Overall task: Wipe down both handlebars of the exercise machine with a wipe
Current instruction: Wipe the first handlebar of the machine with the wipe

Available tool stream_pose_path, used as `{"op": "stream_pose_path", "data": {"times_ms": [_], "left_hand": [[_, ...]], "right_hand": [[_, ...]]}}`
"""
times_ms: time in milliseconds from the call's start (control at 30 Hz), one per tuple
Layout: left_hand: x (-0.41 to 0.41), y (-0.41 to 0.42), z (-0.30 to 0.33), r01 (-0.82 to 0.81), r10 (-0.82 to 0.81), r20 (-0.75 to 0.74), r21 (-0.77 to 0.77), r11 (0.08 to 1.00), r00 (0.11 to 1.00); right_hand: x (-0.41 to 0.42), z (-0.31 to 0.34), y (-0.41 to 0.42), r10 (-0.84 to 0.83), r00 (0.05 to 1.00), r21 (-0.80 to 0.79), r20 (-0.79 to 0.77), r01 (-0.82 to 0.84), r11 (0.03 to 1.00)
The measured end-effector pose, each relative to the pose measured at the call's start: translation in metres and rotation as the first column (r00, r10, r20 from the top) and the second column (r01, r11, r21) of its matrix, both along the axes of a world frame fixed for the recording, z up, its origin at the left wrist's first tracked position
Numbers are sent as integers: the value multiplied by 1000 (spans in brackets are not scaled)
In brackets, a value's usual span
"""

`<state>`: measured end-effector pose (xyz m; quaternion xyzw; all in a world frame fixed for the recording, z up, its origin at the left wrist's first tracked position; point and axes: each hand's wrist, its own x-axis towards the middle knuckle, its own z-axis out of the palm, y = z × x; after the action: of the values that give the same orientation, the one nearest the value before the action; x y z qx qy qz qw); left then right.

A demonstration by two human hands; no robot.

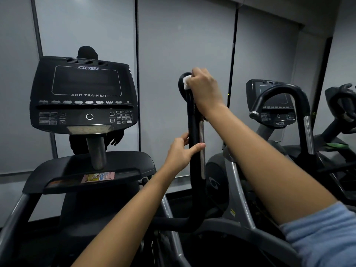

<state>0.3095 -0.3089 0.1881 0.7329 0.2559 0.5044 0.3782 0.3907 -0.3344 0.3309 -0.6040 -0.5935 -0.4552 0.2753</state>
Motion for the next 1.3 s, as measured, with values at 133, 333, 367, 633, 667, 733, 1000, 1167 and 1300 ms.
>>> {"op": "stream_pose_path", "data": {"times_ms": [133,333,367,633,667,733,1000,1167,1300], "left_hand": [[1,3,-1,-15,16,-28,16,1000,999],[1,5,-1,-17,17,-48,13,1000,999],[1,4,-1,-8,8,-40,0,1000,999],[-2,4,-1,-4,5,-25,55,998,1000],[-1,4,-2,5,-3,-18,58,998,1000],[-1,4,-2,14,-13,-14,53,999,1000],[0,4,-5,36,-36,0,20,999,999],[-1,4,-3,25,-25,-8,13,1000,1000],[-1,5,-4,22,-22,-12,19,1000,1000]], "right_hand": [[-4,-51,-9,-179,935,193,307,123,973],[-10,-39,-18,-189,900,107,393,159,981],[-14,-30,-16,-174,913,75,368,157,985],[2,-85,-21,-25,946,274,322,-68,959],[6,-88,-21,69,969,293,237,-139,946],[11,-79,-16,317,949,291,5,-304,907],[14,-44,-10,613,705,410,-358,-471,781],[25,-87,-20,603,694,399,-394,-461,792],[22,-40,-1,603,641,484,-475,-382,787]]}}
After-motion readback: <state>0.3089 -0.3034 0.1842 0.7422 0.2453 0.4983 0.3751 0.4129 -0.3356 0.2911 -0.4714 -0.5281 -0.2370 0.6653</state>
